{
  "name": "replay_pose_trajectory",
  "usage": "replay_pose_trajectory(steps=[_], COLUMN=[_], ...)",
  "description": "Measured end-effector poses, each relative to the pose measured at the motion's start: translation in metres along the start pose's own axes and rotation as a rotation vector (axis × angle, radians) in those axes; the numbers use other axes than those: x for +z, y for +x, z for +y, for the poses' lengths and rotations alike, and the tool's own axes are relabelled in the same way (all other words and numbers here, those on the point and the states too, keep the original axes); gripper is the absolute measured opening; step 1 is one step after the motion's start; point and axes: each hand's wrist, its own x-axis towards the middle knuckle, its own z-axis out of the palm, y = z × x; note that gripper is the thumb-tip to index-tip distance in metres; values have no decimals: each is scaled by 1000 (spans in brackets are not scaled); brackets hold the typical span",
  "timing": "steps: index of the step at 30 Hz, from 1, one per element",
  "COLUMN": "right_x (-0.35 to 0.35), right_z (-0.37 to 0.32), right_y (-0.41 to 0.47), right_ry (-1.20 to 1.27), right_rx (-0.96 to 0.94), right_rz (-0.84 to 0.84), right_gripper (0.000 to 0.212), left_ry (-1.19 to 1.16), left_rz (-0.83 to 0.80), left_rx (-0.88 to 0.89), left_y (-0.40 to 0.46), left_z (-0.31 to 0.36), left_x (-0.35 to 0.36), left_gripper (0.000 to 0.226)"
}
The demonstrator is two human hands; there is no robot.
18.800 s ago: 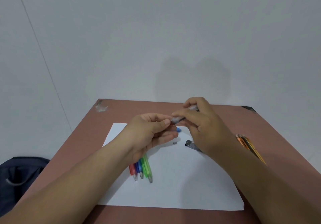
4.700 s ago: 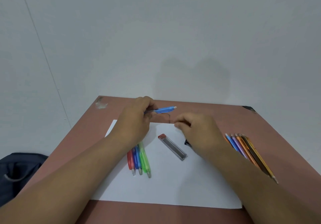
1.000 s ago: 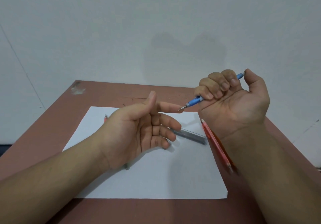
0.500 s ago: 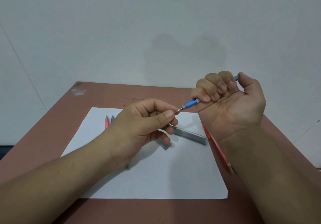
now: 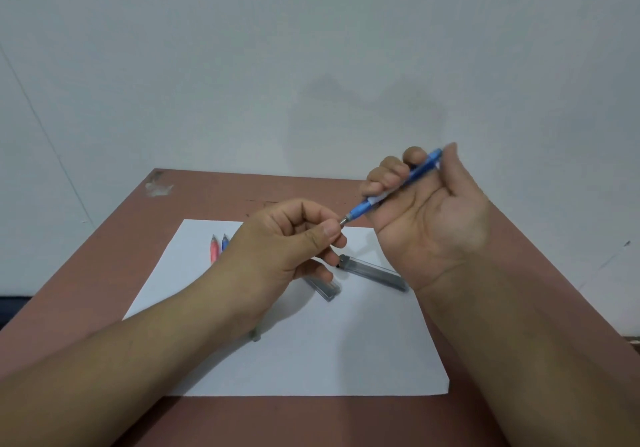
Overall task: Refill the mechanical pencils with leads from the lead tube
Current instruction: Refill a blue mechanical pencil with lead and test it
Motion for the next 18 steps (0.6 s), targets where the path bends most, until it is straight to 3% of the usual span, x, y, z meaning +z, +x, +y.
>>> replay_pose_trajectory(steps=[7,11,14,18], right_x=[-6,-2,8,5], right_z=[5,-8,-27,-58], right_y=[2,-5,-15,-33], right_ry=[-682,-891,-1215,-1679], right_rx=[60,24,-22,-67], right_rz=[138,224,261,353], right_gripper=[25,16,15,18], left_ry=[332,638,722,834], left_rz=[118,73,26,-80], left_rx=[53,176,243,250], left_y=[4,4,3,2], left_z=[-4,-7,-7,-9], left_x=[-2,-2,2,5], left_gripper=[5,9,7,22])
